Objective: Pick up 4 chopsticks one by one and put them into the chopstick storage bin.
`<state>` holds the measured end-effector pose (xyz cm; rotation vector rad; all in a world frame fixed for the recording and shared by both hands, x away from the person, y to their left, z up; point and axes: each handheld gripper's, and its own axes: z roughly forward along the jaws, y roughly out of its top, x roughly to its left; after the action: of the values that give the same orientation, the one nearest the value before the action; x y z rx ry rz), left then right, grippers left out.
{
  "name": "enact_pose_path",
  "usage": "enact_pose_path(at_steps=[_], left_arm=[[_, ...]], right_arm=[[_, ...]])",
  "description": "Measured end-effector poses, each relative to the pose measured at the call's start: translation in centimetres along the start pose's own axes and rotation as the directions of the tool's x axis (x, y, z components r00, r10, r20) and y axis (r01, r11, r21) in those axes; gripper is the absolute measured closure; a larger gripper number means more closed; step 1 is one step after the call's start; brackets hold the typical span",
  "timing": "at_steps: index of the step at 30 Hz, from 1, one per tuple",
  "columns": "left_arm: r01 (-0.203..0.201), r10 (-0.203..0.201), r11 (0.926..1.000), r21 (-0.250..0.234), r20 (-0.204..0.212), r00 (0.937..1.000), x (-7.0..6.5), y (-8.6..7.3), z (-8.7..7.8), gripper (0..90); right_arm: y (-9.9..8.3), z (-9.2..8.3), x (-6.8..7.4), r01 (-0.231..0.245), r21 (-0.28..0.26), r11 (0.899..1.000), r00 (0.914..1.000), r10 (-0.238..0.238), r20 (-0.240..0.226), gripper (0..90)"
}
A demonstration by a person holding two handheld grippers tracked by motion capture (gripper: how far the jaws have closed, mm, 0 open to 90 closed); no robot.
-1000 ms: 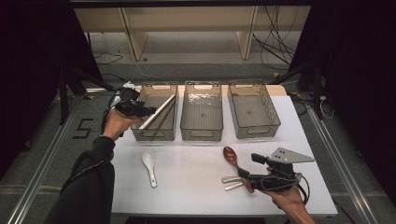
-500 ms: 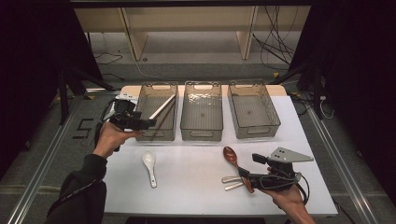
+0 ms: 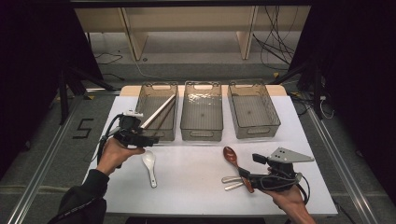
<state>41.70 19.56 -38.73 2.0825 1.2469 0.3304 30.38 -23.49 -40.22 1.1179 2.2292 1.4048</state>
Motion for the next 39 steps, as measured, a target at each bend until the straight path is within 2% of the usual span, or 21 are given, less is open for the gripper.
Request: enact_pose_path(at_steps=[4, 7, 17, 27, 39], left_arm=[[0.009, -0.009, 1.0, 0.0, -0.005, 0.9999, -0.1, -0.7, 0.0, 18.0], [0.035, -0.035, 0.9994, 0.001, -0.015, 0.9993, -0.2, -1.3, 0.0, 17.5], [0.041, -0.039, 0.9973, 0.061, -0.03, 0.9988, -1.0, -3.0, 0.3, 15.7], [0.051, -0.048, 0.9956, 0.079, -0.038, 0.9981, -1.6, -4.2, 0.4, 15.5], [0.045, -0.039, 0.9904, 0.131, -0.049, 0.998, -2.1, -5.4, 1.1, 15.3]], right_arm=[[0.0, 0.0, 0.0, 0.0, 0.001, 1.0, 1.0, 0.0, -0.002, 25.9], [0.0, 0.0, 0.0, 0.005, 0.002, 1.0, 1.0, -0.005, -0.003, 25.9], [0.0, 0.0, -0.1, 0.001, 0.002, 1.0, 1.0, -0.001, -0.004, 25.9], [0.0, 0.1, -0.3, -0.002, 0.001, 1.0, 1.0, 0.002, -0.005, 25.9], [-0.1, -0.1, -0.3, 0.0, -0.002, 1.0, 1.0, 0.0, -0.001, 25.9]])
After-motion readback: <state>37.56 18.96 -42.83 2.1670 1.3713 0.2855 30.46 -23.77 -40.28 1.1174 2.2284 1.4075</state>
